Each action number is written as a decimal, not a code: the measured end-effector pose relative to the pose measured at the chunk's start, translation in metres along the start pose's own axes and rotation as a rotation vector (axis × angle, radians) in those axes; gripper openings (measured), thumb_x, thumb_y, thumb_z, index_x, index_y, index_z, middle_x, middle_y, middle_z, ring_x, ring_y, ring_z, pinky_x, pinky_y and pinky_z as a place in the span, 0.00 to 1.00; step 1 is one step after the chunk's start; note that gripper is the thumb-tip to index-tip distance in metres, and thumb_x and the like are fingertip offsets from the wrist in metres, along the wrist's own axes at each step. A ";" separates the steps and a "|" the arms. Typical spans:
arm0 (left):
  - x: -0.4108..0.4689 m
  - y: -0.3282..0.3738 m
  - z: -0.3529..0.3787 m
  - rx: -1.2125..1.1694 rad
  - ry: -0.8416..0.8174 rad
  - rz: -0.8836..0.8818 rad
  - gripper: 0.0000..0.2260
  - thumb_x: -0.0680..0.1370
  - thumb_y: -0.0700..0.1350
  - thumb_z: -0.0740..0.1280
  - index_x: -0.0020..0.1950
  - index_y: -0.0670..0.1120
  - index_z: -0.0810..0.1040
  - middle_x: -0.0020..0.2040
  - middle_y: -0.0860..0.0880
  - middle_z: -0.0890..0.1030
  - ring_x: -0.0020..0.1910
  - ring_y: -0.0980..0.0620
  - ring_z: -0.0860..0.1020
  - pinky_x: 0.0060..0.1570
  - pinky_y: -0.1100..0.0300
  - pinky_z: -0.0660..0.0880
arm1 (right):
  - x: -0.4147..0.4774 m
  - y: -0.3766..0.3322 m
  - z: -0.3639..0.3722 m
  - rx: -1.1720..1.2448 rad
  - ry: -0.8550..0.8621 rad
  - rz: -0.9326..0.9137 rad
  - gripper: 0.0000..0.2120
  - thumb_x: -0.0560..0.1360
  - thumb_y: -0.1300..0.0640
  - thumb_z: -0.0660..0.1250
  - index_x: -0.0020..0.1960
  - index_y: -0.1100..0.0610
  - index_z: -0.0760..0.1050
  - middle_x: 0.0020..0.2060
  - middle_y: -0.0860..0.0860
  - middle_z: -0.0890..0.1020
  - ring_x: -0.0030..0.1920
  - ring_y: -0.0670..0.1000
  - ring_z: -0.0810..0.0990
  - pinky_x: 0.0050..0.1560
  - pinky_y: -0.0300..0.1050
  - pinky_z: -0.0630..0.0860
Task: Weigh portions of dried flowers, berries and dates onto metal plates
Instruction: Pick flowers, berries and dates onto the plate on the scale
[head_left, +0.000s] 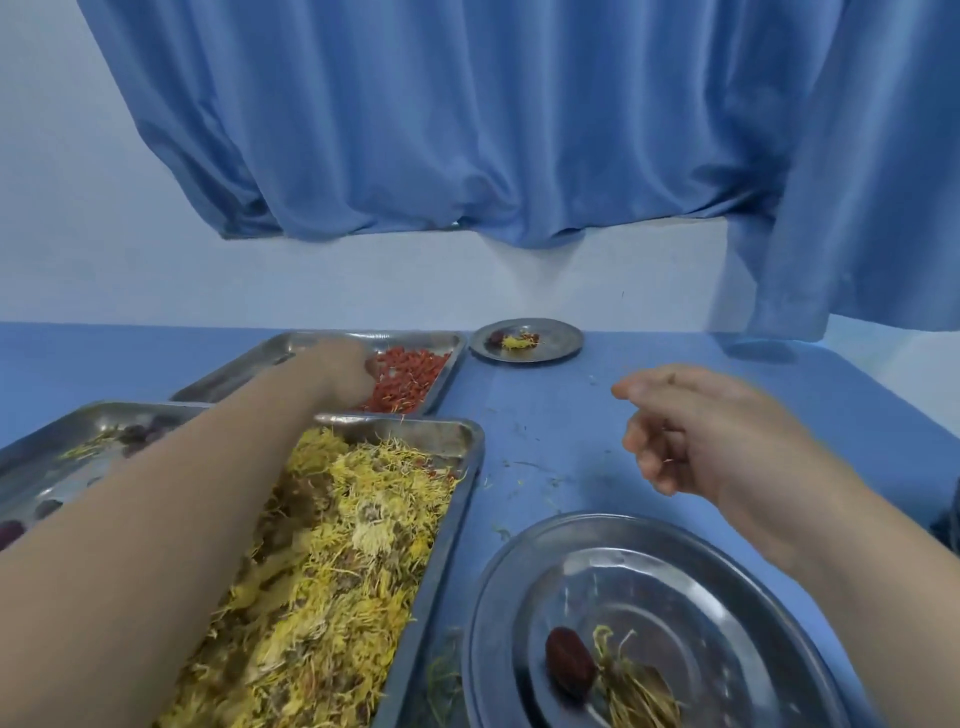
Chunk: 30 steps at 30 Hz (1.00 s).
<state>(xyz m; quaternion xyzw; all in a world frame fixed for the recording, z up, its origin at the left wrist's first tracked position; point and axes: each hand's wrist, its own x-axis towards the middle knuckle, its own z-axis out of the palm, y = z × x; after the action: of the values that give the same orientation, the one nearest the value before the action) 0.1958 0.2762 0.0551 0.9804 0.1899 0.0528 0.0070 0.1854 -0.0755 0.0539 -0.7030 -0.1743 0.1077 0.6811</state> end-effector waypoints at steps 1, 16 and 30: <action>0.010 0.004 0.006 -0.007 -0.032 0.014 0.14 0.79 0.41 0.60 0.62 0.48 0.79 0.63 0.45 0.78 0.60 0.46 0.76 0.63 0.50 0.73 | 0.001 0.002 -0.002 0.003 0.009 0.007 0.05 0.76 0.56 0.66 0.46 0.56 0.78 0.28 0.53 0.80 0.26 0.50 0.73 0.26 0.42 0.68; 0.058 0.017 0.041 -0.029 -0.168 -0.063 0.12 0.76 0.34 0.65 0.48 0.48 0.85 0.46 0.49 0.80 0.39 0.52 0.76 0.35 0.60 0.71 | 0.008 0.013 -0.003 -0.053 0.031 0.039 0.05 0.75 0.56 0.66 0.44 0.56 0.79 0.27 0.51 0.80 0.25 0.48 0.73 0.25 0.40 0.69; 0.037 0.014 0.009 -0.390 0.036 -0.100 0.10 0.74 0.31 0.69 0.39 0.44 0.82 0.40 0.49 0.81 0.37 0.52 0.79 0.31 0.63 0.75 | 0.005 0.011 -0.012 -0.024 0.048 0.045 0.06 0.75 0.58 0.65 0.44 0.58 0.80 0.28 0.51 0.79 0.26 0.50 0.73 0.27 0.41 0.69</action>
<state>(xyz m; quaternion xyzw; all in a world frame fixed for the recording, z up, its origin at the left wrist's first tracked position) 0.2356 0.2769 0.0502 0.9488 0.2246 0.1054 0.1958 0.1961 -0.0851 0.0438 -0.7173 -0.1434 0.1039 0.6739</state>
